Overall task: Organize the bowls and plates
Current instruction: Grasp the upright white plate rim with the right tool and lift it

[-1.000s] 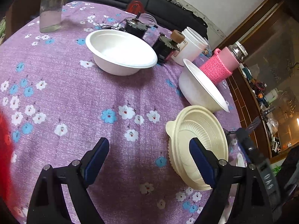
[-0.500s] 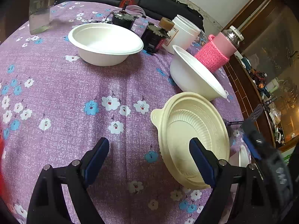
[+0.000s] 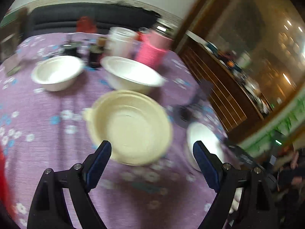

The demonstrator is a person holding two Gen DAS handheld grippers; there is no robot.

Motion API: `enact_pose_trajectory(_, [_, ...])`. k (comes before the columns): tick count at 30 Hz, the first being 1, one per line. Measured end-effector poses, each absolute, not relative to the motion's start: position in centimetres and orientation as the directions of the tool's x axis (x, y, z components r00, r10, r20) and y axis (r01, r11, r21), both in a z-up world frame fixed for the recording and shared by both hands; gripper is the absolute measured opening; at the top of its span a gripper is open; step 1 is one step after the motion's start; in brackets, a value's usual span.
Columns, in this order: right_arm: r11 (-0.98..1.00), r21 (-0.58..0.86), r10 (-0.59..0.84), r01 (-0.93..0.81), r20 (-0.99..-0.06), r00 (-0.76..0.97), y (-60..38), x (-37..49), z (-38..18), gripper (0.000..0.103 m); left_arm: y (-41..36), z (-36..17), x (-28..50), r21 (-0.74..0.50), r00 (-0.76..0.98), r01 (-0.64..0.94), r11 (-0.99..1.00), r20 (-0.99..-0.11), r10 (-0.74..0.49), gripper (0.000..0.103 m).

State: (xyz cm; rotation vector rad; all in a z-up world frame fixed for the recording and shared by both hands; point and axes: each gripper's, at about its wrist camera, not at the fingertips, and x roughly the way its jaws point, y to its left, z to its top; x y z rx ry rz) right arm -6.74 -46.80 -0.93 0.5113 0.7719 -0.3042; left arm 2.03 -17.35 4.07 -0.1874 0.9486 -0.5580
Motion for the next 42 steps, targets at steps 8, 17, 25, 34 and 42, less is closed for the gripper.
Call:
enact_pose_trajectory(8, [0.771, 0.531, 0.203, 0.352, -0.729, 0.654, -47.3, -5.5, -5.5, 0.01, -23.3, 2.0, 1.0, -0.362, 0.356, 0.442, 0.821, -0.769, -0.531, 0.073])
enact_pose_trajectory(17, [0.77, 0.528, 0.207, 0.358, -0.737, 0.643, -48.0, -6.8, -5.5, 0.009, -27.9, -1.2, 1.7, -0.355, 0.262, 0.459, 0.814, -0.822, -0.506, 0.047])
enact_pose_trajectory(25, [0.778, 0.529, 0.198, 0.339, -0.719, 0.666, -48.3, -7.2, -5.0, 0.009, -29.6, -2.8, 2.4, -0.356, 0.23, 0.456, 0.815, -0.838, -0.495, 0.013])
enact_pose_trajectory(34, [0.82, 0.523, 0.212, 0.234, -0.655, 0.725, -45.8, -7.4, -2.9, 0.009, -26.5, -0.6, 1.0, -0.354, 0.29, 0.443, 0.824, -0.813, -0.505, 0.013])
enact_pose_trajectory(42, [0.874, 0.475, 0.265, 0.1, -0.639, 0.722, -38.5, -7.1, 1.2, 0.009, -18.0, 3.1, -1.4, -0.388, 0.394, 0.366, 0.846, -0.759, -0.519, 0.013])
